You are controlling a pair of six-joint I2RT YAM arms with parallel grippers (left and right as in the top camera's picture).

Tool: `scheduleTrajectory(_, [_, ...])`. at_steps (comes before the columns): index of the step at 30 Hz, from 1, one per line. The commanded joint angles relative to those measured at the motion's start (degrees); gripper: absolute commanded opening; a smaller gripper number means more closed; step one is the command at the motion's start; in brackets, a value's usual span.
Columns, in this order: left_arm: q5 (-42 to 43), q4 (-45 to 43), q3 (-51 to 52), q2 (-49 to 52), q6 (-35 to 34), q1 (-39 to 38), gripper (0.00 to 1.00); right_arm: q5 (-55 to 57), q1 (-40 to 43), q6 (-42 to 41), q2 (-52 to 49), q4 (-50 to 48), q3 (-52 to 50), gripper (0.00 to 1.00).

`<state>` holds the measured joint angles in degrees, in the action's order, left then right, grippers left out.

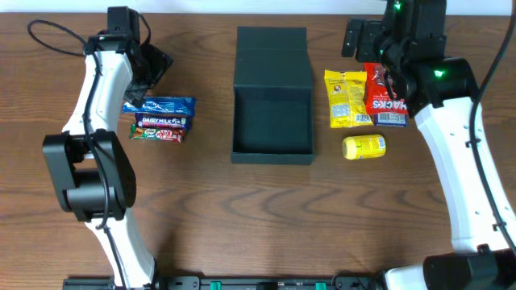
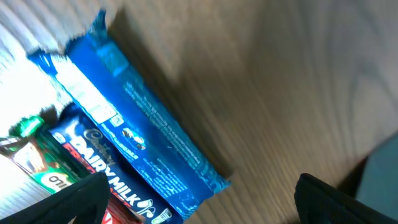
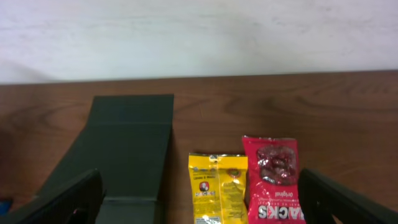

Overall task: Pack container
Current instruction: 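Grasp the blue Oreo bar from the top of the stack with the left gripper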

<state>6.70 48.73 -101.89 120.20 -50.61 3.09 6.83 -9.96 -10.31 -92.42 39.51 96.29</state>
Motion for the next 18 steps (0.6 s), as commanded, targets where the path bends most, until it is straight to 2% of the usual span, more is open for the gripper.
scheduleTrajectory(1, [2.05, 0.35, -1.14, 2.51, -4.33, -0.22, 0.97, -0.22, 0.68, -1.05, -0.28, 0.33, -0.09, 0.99])
scheduleTrajectory(5, [2.10, 0.31, -1.14, 4.83, -4.87, -0.24, 1.00, -0.22, 0.68, -1.03, -0.28, 0.37, -0.09, 0.99])
scheduleTrajectory(17, [2.16, 0.85, -1.14, 8.85, -8.28, -0.22, 1.00, -0.22, 0.66, -1.03, -0.28, 0.61, -0.09, 0.99])
scheduleTrajectory(18, [1.88, 0.79, -1.14, 9.09, -8.39, -0.20, 0.95, -0.22, 0.68, -1.03, -0.28, 0.61, -0.09, 0.99])
